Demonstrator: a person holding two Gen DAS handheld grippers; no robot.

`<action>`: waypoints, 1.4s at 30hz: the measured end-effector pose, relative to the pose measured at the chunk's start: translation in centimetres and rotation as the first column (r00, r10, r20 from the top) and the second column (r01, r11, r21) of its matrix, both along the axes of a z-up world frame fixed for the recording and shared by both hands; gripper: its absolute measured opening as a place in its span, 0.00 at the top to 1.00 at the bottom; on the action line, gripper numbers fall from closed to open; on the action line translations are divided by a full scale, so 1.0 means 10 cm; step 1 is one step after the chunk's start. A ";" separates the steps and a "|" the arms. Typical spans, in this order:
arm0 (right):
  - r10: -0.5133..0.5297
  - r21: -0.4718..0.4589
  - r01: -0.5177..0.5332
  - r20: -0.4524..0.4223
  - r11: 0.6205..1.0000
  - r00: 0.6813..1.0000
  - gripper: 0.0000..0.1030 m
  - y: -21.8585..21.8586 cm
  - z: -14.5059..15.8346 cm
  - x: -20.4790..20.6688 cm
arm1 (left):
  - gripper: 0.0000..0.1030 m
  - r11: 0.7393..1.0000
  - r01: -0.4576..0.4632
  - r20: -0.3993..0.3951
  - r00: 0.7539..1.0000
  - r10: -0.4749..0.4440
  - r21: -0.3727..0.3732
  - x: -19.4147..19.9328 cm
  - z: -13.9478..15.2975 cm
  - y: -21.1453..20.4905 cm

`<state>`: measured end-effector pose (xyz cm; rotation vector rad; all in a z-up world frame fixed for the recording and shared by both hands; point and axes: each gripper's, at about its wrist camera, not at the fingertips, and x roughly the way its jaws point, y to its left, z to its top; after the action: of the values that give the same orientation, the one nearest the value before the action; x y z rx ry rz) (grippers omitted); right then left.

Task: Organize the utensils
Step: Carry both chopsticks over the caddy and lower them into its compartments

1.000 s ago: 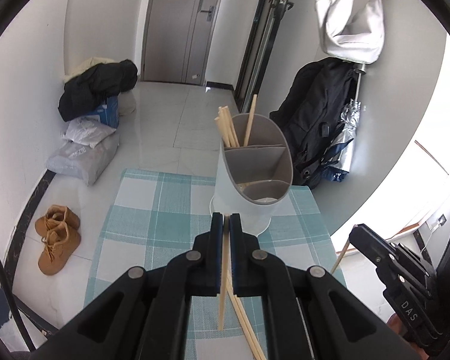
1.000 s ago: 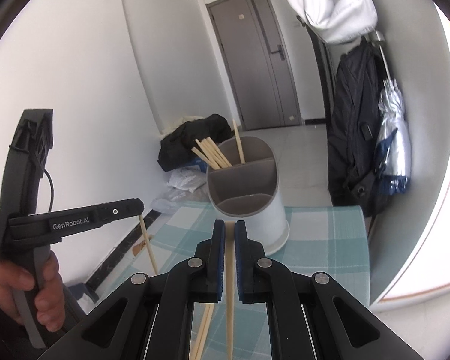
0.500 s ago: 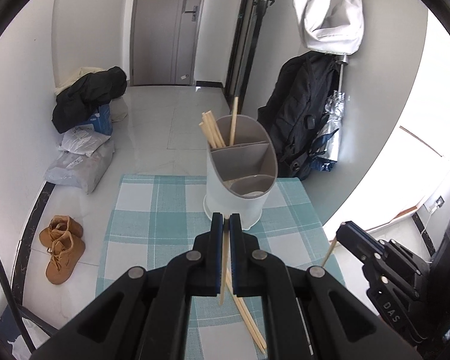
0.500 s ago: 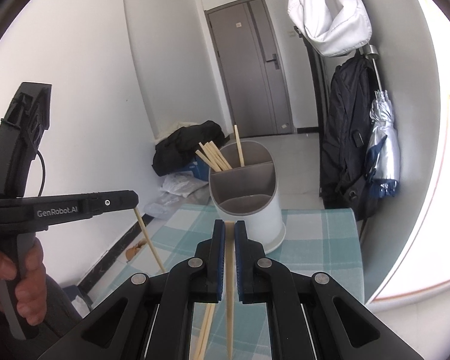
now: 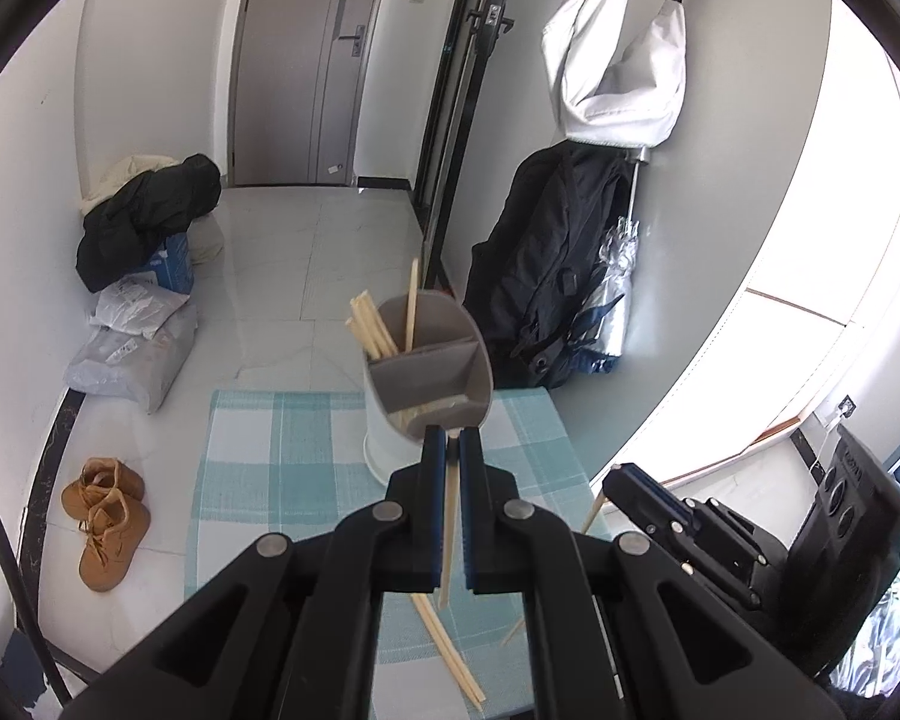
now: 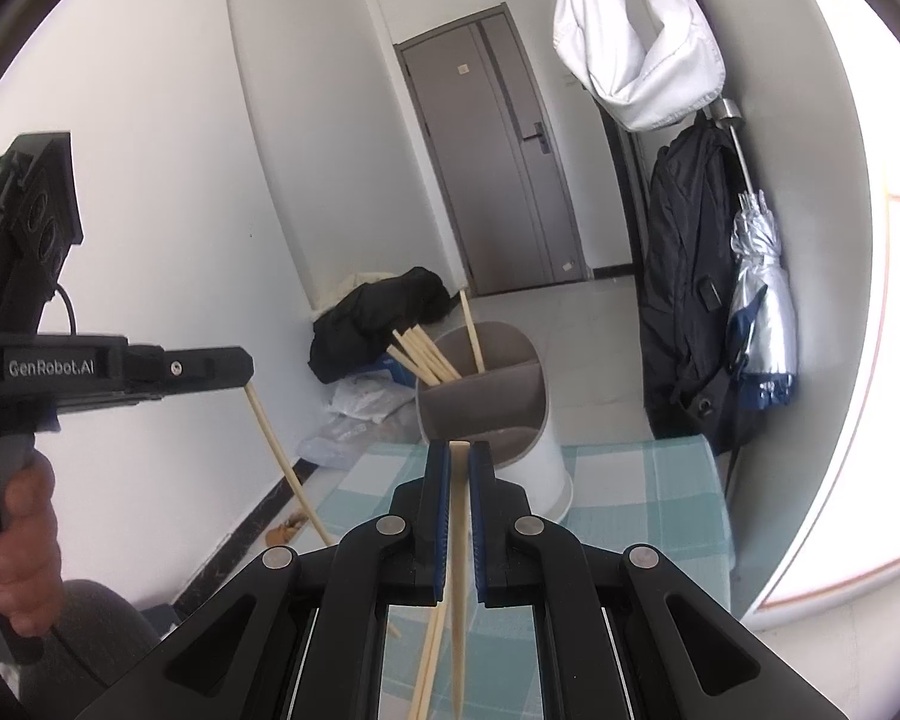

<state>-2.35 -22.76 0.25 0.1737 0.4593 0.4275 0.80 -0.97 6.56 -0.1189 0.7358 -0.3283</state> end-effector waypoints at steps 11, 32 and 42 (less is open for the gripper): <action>-0.009 -0.008 0.010 0.039 1.000 0.999 0.95 -0.11 0.46 0.43 | 1.00 0.999 -0.001 0.032 0.999 0.002 -0.042 0.44 0.39 -0.06; 0.083 -0.101 -0.064 0.198 0.993 0.977 0.95 0.36 1.46 1.82 | 1.00 0.985 -0.070 0.056 0.995 0.080 -0.160 1.41 0.59 0.21; 0.156 -0.157 -0.132 0.153 0.979 0.976 0.95 0.69 1.12 2.19 | 1.00 0.974 -0.111 -0.027 0.994 0.108 -0.196 1.67 0.25 0.37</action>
<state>19.54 -15.85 11.45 -0.0372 0.3395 0.5446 17.46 2.74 9.04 -0.3494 0.7084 -0.2951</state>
